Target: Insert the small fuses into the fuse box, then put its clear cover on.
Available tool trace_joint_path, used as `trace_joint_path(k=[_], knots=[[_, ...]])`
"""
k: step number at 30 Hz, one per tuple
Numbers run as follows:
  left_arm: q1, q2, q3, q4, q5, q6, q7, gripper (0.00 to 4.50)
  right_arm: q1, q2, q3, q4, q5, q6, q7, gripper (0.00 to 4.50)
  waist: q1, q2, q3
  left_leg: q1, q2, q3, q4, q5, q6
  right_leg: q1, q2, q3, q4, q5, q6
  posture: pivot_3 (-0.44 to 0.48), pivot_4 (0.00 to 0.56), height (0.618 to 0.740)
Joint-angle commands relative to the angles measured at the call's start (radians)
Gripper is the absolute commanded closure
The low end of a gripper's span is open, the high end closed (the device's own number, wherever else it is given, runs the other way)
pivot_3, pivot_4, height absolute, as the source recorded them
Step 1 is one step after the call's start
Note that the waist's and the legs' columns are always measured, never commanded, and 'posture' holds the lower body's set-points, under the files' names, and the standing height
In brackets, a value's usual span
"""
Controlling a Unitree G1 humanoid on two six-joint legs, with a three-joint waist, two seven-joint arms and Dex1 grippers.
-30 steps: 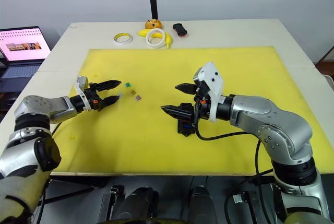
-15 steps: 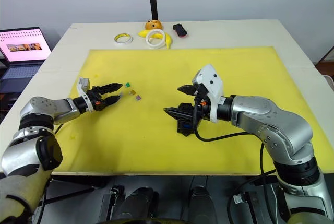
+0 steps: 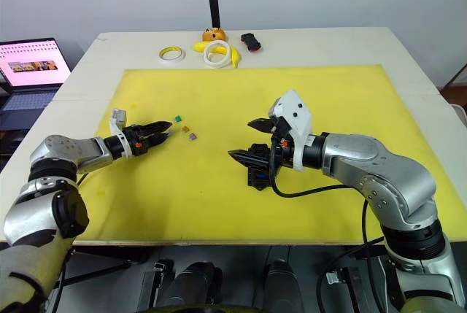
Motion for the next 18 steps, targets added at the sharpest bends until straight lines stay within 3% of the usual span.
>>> trace_joint_path(k=[1, 3, 5, 9, 18], knots=[[0.018, -0.025, -0.023, 0.012, 0.021, -0.010, 0.013, 2.20, -0.004, 0.005, -0.015, -0.022, 0.001, -0.021, 0.008, 0.00, 0.000, 0.000, 0.000, 0.000, 0.000, 0.000, 0.000, 0.000, 0.000, 0.000, 0.000, 0.000, 0.000, 0.000, 0.000, 0.000, 0.150, 0.740], [0.019, -0.026, -0.026, 0.011, 0.023, -0.014, 0.008, 2.20, -0.004, 0.005, -0.015, -0.021, 0.000, -0.021, 0.009, 0.00, 0.000, 0.000, 0.000, 0.000, 0.000, 0.000, 0.000, 0.000, 0.000, 0.000, 0.000, 0.000, 0.000, 0.000, 0.000, 0.000, 0.150, 0.740], [0.023, -0.028, -0.025, 0.015, 0.026, -0.029, 0.009, 2.75, -0.004, 0.005, -0.015, -0.022, -0.001, -0.022, 0.009, 0.00, 0.000, 0.000, 0.000, 0.000, 0.000, 0.000, 0.000, 0.000, 0.000, 0.000, 0.000, 0.000, 0.000, 0.000, 0.000, 0.000, 0.150, 0.740], [0.033, -0.028, -0.025, 0.022, 0.037, -0.057, 0.020, 4.44, -0.003, 0.004, -0.016, -0.025, 0.000, -0.021, 0.010, 0.00, -0.001, 0.001, 0.000, 0.000, 0.000, 0.000, 0.000, 0.000, 0.000, 0.000, 0.000, 0.000, 0.000, 0.000, 0.000, 0.000, 0.150, 0.740], [0.008, 0.063, 0.000, -0.061, -0.018, 0.042, -0.034, 4.44, 0.013, -0.013, -0.034, -0.038, 0.011, -0.015, 0.022, 0.00, -0.017, 0.003, -0.002, -0.001, 0.001, 0.001, -0.001, 0.000, 0.000, -0.003, 0.001, 0.000, 0.000, 0.000, 0.000, 0.000, 0.150, 0.740]])
